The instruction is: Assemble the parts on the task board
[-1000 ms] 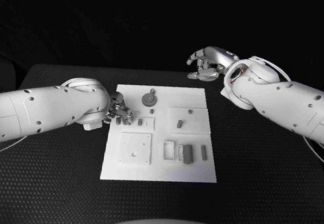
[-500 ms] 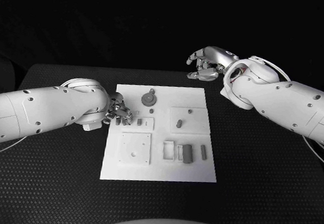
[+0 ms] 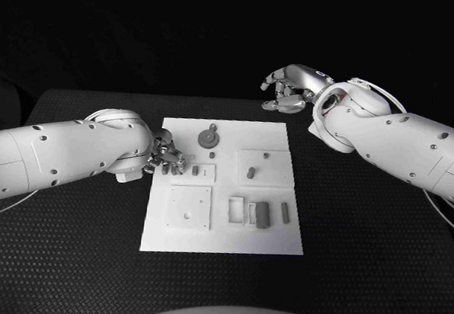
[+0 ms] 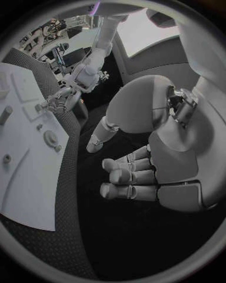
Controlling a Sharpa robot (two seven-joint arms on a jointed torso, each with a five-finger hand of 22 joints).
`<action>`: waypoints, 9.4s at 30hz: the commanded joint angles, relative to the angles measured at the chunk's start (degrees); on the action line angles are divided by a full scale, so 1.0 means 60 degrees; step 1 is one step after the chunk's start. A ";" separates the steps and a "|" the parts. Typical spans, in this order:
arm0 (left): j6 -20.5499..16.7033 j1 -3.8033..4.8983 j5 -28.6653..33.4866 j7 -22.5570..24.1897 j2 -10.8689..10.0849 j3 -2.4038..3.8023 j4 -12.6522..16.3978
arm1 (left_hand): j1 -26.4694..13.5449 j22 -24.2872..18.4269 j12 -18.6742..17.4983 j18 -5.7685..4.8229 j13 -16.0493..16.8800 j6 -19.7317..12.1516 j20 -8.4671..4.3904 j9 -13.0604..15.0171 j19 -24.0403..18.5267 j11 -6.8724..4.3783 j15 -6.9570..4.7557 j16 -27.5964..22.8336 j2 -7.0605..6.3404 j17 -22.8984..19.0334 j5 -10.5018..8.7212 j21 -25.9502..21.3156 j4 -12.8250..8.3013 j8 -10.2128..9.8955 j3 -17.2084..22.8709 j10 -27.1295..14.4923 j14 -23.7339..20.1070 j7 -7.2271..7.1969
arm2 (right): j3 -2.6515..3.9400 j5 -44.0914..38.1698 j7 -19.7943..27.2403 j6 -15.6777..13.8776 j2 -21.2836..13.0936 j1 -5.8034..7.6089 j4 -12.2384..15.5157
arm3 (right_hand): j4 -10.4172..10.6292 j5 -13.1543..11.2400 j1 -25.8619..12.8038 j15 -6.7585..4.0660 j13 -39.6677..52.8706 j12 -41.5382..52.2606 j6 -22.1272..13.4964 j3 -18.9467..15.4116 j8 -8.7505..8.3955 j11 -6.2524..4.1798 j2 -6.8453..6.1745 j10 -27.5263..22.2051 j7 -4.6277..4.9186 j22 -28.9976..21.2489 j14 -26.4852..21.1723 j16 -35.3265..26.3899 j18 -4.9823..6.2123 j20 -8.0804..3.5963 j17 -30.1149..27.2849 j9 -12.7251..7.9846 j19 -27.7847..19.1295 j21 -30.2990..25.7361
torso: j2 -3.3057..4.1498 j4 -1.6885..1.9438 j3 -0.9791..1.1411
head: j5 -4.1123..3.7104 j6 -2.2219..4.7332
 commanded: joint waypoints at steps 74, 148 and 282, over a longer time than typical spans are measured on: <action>-0.0228 -0.0074 0.0655 -0.0015 -0.0169 0.0078 -0.0184 | -0.1396 0.0131 0.0356 0.0686 -0.0127 0.0085 -0.0221 -0.0009 -0.0078 -0.0272 -0.0347 -0.0196 -0.1347 -0.0144 -0.2438 -0.0284 0.0978 0.0469 -0.1130 -0.0104 0.0120 0.0019 | 0.0005 -0.0023 0.0039 0.0042 -0.0035 -0.0022 0.0029 | 0.0008 0.0005 -0.0011 0.0051 -0.0022 0.0070 -0.0131 -0.0036 0.0034 0.0030 0.0033 -0.0013 0.0292 0.0067 -0.0022 -0.0007 0.0222 -0.0070 -0.0021 -0.0032 -0.0019 -0.0060 | -0.0009 0.0011 0.0001 | -0.0080 -0.0079; -0.4611 -0.0459 -0.5579 0.5683 0.0877 -0.0037 -0.0523 | 0.3824 -0.0338 -0.5035 0.0940 -0.2420 -0.1666 0.1235 -0.2062 -0.2086 0.1524 0.1406 -0.1954 -0.1950 -0.1504 -0.4027 -0.2137 -0.0308 -0.1160 -0.0660 -0.2201 -0.1929 0.1068 | 0.0003 -0.0020 0.0097 0.0044 -0.0003 -0.0035 -0.0060 | 0.0001 0.0004 -0.0004 0.0050 -0.0032 0.0080 -0.0126 -0.0036 0.0051 0.0029 0.0058 -0.0013 0.0291 0.0071 -0.0019 -0.0002 0.0222 -0.0071 -0.0026 -0.0049 -0.0012 -0.0061 | 0.0013 -0.0012 -0.0006 | -0.0076 0.0217; -0.3636 -0.1173 -0.4702 0.5748 0.1717 0.0003 -0.2235 | 0.3188 0.0184 -0.5204 0.1231 -0.1736 -0.1620 0.1118 -0.2610 -0.1446 0.1379 0.1260 -0.0799 -0.1014 -0.1817 -0.3954 -0.1488 -0.0263 -0.1465 -0.0604 -0.1565 -0.1470 0.1355 | 0.0004 -0.0031 0.0087 0.0019 0.0042 -0.0034 0.0144 | -0.0023 0.0005 0.0003 0.0052 -0.0051 0.0094 -0.0137 -0.0042 0.0070 0.0032 0.0065 -0.0017 0.0294 0.0078 -0.0021 0.0004 0.0222 -0.0071 -0.0035 -0.0086 -0.0013 -0.0068 | -0.0007 0.0009 -0.0002 | -0.0345 -0.0081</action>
